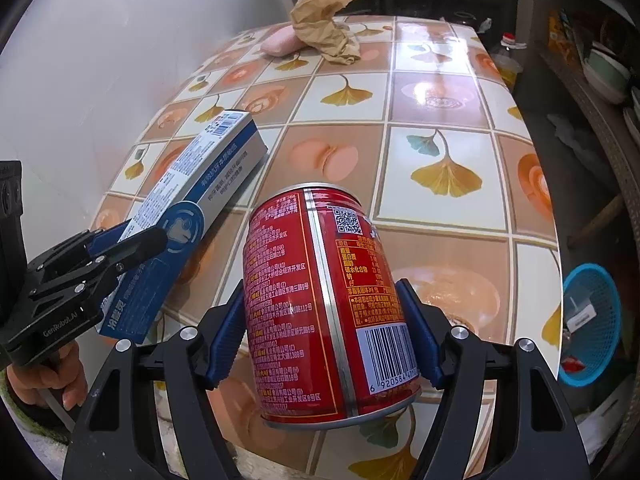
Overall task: Collect trash
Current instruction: 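Lift the red can and toothpaste box off the table with both grippers, then carry the can and toothpaste box with both grippers to the wastebasket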
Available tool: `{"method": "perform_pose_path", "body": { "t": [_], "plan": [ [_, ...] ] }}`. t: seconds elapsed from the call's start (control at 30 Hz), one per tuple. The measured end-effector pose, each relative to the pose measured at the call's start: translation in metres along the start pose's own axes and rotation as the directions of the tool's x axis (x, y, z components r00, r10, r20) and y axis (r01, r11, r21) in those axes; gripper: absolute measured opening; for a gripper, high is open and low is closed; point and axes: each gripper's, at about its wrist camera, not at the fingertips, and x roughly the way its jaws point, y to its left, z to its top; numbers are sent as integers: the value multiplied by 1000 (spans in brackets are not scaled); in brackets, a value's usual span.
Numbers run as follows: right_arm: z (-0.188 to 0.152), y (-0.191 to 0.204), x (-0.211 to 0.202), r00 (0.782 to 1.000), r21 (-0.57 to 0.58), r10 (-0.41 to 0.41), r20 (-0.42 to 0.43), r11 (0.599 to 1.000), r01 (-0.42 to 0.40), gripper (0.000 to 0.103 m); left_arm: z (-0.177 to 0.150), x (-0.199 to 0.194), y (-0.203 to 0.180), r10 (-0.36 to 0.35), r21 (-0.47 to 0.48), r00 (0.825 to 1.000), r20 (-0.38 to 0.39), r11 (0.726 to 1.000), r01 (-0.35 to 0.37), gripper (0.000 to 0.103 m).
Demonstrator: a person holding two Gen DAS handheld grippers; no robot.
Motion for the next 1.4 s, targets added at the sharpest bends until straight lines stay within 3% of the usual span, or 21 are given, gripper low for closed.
{"method": "perform_pose_path", "body": {
  "t": [0.57,1.4],
  "plan": [
    [-8,-13,-15,999,89,-21,46,996,17,67,8,-5,-5,-58,19,998,29,998,58,36],
    [-17,-40,-33,995,148,10,95,989,-24,66,14,-12,-34,-61,71,997,48,996,57,36]
  ]
}}
